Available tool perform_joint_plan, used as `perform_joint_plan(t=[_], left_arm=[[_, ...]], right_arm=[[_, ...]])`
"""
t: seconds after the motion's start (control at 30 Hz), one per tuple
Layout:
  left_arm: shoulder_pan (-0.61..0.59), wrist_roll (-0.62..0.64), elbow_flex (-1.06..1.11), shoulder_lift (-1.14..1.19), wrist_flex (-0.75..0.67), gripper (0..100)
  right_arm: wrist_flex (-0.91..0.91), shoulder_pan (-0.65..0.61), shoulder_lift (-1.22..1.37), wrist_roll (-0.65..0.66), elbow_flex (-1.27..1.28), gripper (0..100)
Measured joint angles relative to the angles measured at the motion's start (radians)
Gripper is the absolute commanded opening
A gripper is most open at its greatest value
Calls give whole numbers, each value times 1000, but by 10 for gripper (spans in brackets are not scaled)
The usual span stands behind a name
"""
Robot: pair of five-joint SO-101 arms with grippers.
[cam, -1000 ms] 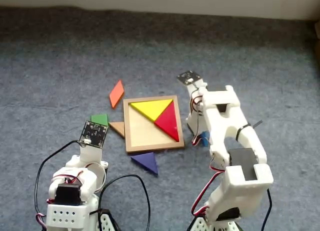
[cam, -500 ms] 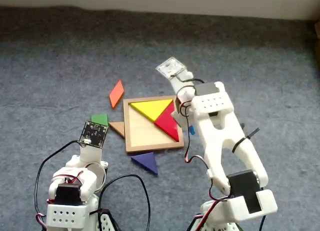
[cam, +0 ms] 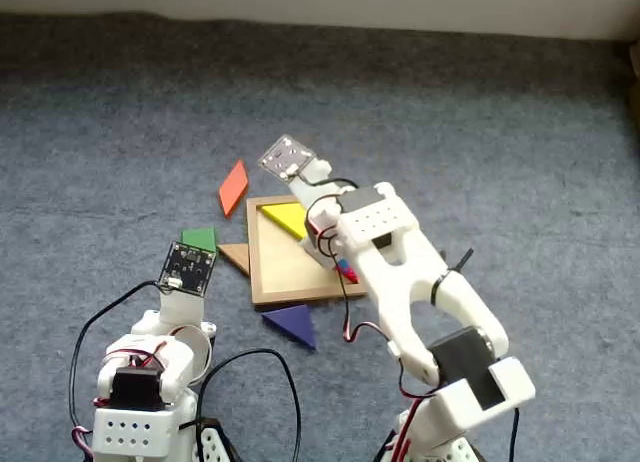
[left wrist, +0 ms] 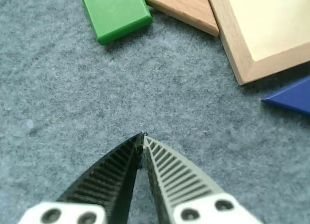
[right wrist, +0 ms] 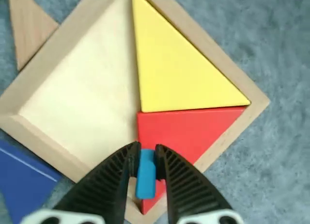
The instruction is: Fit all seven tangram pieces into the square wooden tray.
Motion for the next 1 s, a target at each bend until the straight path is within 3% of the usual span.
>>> perform_joint_plan(t=[0.2,1.0], left_arm=[[0,0,0,0,0,5],[0,0,0,0,0,5]], right_arm=[[-2,-2,25,0,0,170],[150,-86,-17,-61,0,170]])
